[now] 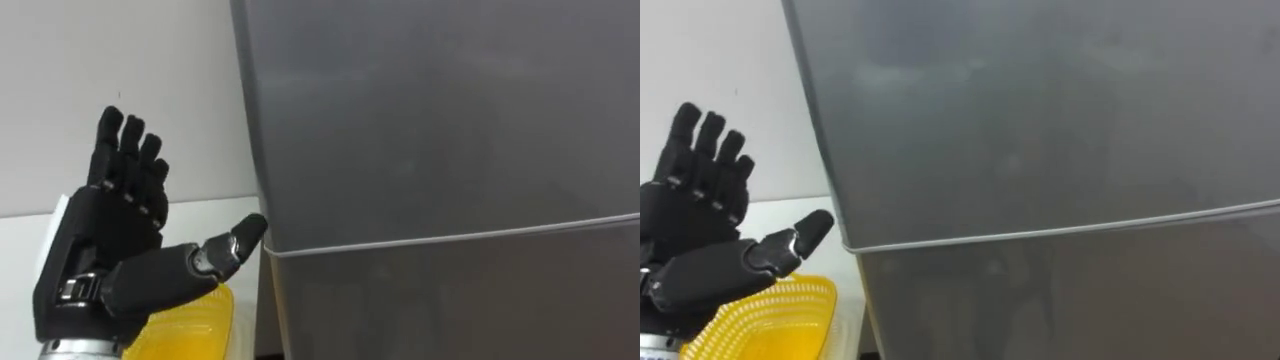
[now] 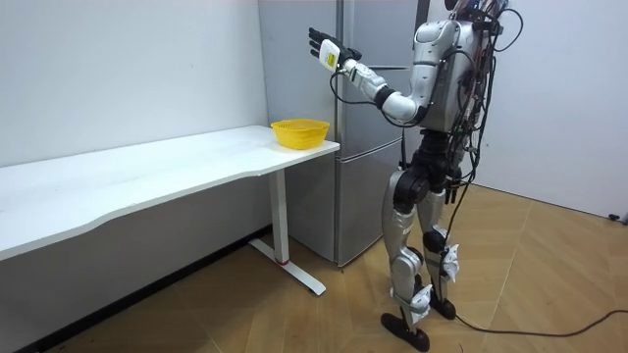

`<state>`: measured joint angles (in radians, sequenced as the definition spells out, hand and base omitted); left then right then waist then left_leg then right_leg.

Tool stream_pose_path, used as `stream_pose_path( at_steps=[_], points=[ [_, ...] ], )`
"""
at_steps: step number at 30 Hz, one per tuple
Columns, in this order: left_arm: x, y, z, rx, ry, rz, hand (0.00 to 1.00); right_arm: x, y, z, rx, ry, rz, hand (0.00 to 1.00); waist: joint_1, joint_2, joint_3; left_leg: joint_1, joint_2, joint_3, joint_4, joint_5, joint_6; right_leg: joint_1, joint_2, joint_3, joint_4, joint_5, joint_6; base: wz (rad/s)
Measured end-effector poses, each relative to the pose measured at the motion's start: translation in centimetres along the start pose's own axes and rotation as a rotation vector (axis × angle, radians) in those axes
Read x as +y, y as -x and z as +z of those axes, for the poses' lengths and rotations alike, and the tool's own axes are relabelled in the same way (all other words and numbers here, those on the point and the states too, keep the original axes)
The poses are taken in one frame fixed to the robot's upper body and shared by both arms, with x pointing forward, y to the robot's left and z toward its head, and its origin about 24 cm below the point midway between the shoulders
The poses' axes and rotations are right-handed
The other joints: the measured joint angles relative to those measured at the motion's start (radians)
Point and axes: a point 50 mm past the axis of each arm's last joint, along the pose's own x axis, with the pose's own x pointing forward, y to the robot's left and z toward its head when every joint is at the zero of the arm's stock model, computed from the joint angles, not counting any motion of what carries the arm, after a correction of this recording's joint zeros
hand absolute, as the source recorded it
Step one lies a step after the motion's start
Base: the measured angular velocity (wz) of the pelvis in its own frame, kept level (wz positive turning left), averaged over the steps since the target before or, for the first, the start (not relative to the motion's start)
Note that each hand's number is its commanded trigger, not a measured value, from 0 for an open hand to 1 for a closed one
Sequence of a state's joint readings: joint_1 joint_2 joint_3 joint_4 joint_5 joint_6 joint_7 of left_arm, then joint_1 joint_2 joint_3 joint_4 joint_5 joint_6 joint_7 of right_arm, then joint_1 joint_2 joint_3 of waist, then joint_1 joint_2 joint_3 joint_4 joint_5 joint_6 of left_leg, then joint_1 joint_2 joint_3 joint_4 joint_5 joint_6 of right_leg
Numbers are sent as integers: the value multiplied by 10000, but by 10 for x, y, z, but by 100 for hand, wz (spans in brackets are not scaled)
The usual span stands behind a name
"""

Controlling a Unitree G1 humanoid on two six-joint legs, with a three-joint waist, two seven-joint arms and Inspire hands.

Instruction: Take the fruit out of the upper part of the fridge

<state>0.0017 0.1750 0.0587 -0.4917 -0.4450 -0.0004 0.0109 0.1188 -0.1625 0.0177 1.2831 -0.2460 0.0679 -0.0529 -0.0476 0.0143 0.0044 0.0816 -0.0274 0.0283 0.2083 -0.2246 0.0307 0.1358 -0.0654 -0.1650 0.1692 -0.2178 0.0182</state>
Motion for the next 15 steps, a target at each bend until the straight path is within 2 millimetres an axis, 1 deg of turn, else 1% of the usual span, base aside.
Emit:
stream_pose_path(
  at_steps=[4, 6, 7, 8, 9, 10, 11, 12, 15],
  points=[
    [-3, -1, -2, 216, 247, -467, 0, 1, 0, -5, 283, 118, 58, 0, -20, 69, -31, -1, -1, -9, 44, 0, 0, 11, -4, 4, 16, 1, -1, 0],
    [-4, -1, -3, 346, 264, -678, 0, 2, 1, -8, 420, 148, 136, 0, -21, 138, -71, 3, 3, -3, 50, 0, 0, 8, -3, 4, 40, 1, -1, 0],
    [-5, -1, -3, 366, 264, -717, 0, 3, 1, -9, 468, 162, 179, 0, -21, 146, -76, 2, 4, 2, 59, 0, 0, 4, -3, 4, 55, 1, -1, 0],
    [-5, -1, -4, 399, 265, -752, 0, 4, 1, -11, 566, 220, 230, 0, -21, 154, -74, 2, 8, 5, 68, 0, 0, -2, -3, 4, 78, 1, -1, 0],
    [-5, -1, -4, 421, 264, -766, 0, 4, 1, -12, 643, 238, 300, 0, -18, 157, -47, 0, 11, 13, 85, 0, 1, -33, -3, 3, 142, -1, -1, 0],
    [-5, -1, -4, 423, 264, -779, 0, 4, 1, -12, 677, 260, 313, 0, -8, 175, -37, -4, 20, 15, 87, 0, 1, -62, -2, 6, 187, -1, 0, -4],
    [-5, -1, -4, 421, 249, -819, 0, 4, 1, -11, 684, 384, 372, 0, -3, 213, -27, -12, 27, 28, 85, -1, 1, -73, 1, 22, 193, 0, -1, -5],
    [-6, -1, -4, 438, 250, -917, 0, 4, 1, -10, 650, 588, 454, 0, -5, 216, -10, -17, 35, 26, 75, -2, 2, -77, 7, 34, 214, 4, -8, -4],
    [-7, -1, -4, 451, 254, -1186, 0, 3, 0, -5, 535, 1103, 579, 0, -62, 252, 11, -40, 64, 22, 61, -5, 2, -52, 42, 140, 261, 14, -24, -3]
  ],
)
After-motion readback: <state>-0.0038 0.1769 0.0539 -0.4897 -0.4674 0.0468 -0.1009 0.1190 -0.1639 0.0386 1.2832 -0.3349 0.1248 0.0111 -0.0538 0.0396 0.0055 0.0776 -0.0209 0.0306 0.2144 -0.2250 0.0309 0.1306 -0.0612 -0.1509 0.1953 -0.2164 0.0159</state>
